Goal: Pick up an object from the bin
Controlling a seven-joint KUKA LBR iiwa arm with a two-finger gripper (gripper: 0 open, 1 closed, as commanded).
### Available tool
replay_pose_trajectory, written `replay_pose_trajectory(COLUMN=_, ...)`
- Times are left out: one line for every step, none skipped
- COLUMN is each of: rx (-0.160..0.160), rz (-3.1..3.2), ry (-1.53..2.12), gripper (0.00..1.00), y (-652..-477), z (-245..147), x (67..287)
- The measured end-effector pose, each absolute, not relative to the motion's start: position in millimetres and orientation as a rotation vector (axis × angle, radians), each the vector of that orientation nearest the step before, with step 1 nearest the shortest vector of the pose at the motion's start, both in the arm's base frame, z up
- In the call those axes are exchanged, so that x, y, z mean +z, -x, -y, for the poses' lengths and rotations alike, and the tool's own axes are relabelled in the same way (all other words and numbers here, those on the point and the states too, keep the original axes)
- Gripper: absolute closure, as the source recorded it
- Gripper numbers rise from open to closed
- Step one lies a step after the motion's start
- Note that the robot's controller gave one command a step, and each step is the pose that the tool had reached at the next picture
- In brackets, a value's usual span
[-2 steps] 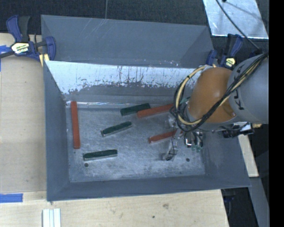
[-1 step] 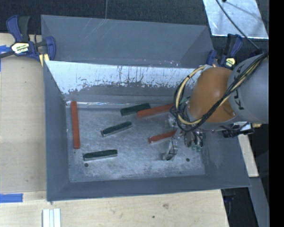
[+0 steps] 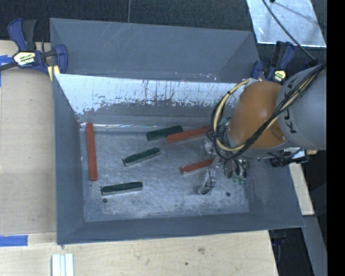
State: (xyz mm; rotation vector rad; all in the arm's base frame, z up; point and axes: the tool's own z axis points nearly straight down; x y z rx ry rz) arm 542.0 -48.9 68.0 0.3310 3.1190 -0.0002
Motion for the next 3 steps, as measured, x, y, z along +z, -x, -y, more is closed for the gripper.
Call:
replay_pose_trajectory(rx=0.0, rz=-3.116, ry=-0.331, gripper=1.0, y=-543.2, z=49, x=69)
replay_pose_trajectory(rx=0.0, rz=-3.118, ry=-0.332, gripper=1.0, y=-544.0, z=49, x=85)
replay_pose_trajectory(rx=0.0, rz=-3.112, ry=-0.331, gripper=1.0, y=-546.6, z=51, x=203)
